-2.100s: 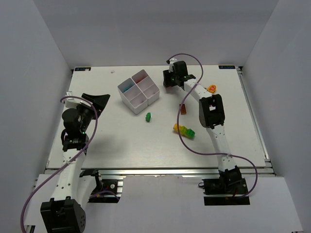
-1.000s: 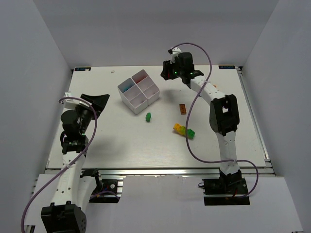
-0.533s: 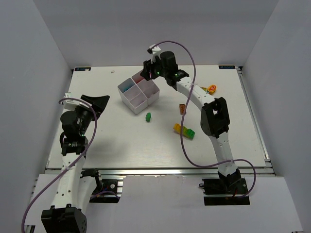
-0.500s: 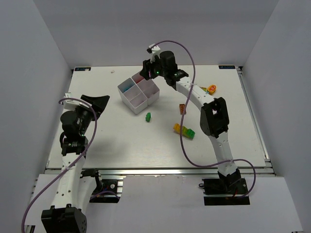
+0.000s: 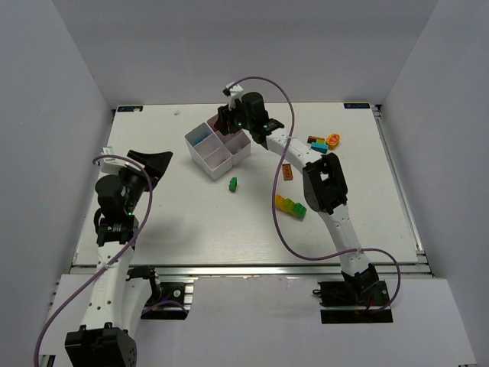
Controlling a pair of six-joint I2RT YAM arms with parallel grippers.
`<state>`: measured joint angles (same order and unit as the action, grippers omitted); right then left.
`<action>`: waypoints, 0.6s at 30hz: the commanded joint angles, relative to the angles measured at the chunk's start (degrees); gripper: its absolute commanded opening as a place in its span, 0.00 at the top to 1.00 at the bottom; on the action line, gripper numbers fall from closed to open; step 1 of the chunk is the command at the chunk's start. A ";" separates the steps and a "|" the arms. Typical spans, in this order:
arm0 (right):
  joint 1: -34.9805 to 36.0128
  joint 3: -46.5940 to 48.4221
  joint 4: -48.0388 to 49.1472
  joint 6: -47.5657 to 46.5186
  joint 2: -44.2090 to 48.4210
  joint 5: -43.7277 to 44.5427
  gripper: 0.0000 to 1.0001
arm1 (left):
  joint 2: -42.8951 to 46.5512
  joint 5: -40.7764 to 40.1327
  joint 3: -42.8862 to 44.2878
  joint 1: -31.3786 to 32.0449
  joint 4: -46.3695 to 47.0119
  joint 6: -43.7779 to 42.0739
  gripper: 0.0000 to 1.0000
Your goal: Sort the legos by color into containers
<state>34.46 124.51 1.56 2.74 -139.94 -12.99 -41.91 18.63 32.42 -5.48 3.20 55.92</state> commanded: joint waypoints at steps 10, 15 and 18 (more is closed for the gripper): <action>0.52 2.85 6.35 -0.37 -0.60 1.83 0.42 | 1.74 0.00 1.33 -0.24 -1.36 -0.90 0.02; 0.70 3.28 7.58 -0.72 -1.56 2.62 0.41 | 1.92 -0.18 1.41 -0.24 -1.97 -0.99 0.02; 0.96 3.98 8.37 -0.90 -2.18 2.88 0.40 | 2.01 -0.26 1.50 -0.24 -2.32 -1.16 0.02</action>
<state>34.85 125.51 6.02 2.57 -141.05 -11.27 -40.93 18.61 32.45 -5.48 1.80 55.83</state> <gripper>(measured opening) 0.600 0.983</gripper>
